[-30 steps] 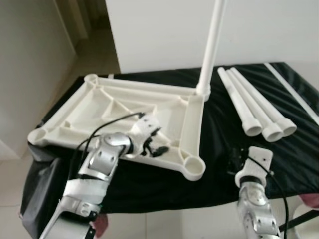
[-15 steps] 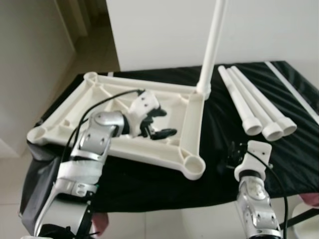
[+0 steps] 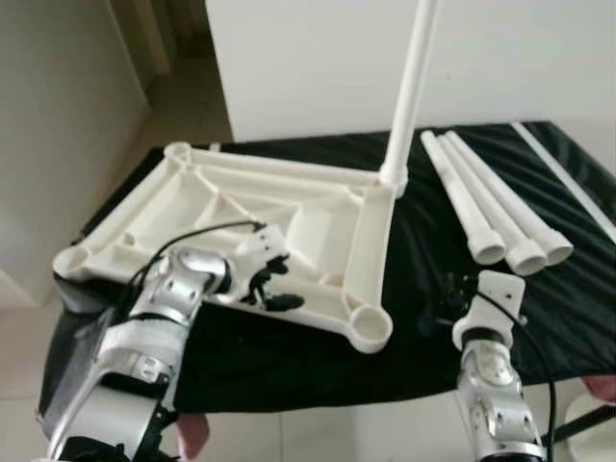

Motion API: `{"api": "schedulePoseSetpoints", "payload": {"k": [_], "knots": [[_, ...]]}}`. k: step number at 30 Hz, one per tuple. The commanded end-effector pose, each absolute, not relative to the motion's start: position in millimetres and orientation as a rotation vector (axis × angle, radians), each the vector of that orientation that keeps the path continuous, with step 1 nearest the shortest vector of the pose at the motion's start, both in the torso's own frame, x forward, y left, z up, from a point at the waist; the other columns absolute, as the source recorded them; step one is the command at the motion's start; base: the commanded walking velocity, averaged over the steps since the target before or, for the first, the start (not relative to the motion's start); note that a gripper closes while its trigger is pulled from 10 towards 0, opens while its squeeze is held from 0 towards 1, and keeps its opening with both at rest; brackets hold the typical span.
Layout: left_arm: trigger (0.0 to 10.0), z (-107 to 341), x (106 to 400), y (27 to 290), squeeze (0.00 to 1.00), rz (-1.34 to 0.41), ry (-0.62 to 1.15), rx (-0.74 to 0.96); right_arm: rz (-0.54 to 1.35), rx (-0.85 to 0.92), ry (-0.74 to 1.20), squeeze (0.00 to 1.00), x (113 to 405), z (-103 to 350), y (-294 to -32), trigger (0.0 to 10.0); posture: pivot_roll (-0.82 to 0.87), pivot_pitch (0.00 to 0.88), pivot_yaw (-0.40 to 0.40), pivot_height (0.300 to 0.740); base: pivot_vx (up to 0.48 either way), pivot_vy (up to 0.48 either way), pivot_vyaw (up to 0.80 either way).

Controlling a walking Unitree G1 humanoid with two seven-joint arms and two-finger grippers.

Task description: Building children table

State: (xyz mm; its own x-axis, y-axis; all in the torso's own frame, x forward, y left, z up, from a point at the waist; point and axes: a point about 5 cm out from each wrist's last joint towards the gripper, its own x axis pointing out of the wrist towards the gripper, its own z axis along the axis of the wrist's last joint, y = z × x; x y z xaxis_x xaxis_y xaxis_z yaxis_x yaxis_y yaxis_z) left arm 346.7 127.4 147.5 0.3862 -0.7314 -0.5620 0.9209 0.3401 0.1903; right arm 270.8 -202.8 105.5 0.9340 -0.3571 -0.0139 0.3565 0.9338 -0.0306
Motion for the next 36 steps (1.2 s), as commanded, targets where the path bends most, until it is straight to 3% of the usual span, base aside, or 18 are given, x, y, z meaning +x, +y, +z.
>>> {"api": "schedulePoseSetpoints", "payload": {"k": [1,11,21,26,36], "knots": [[10.0,132,350,150,0.00,-0.866,0.448,0.554,-0.375,-0.028,0.014,0.00,270,106,-204,10.0,-0.04,0.000,0.047,0.740,0.000,0.000,0.00],[10.0,160,339,161,0.00,-0.955,0.269,0.190,-0.352,-0.027,0.027,0.00,271,102,-201,10.0,-0.01,0.000,0.031,0.740,0.000,0.000,0.00],[10.0,145,317,174,0.00,-0.983,0.303,0.201,-0.334,-0.030,0.030,0.00,272,101,-199,10.0,0.00,0.000,0.018,0.740,0.000,0.000,0.00],[10.0,123,301,176,0.00,-1.034,0.424,0.292,-0.324,-0.033,0.032,0.00,275,102,-198,10.0,0.00,0.000,0.012,0.740,0.000,0.000,0.00],[10.0,110,305,176,0.00,-0.951,0.468,0.338,-0.310,-0.034,0.029,0.00,277,102,-195,10.0,0.00,0.000,0.007,0.740,0.000,0.000,0.00]]}}
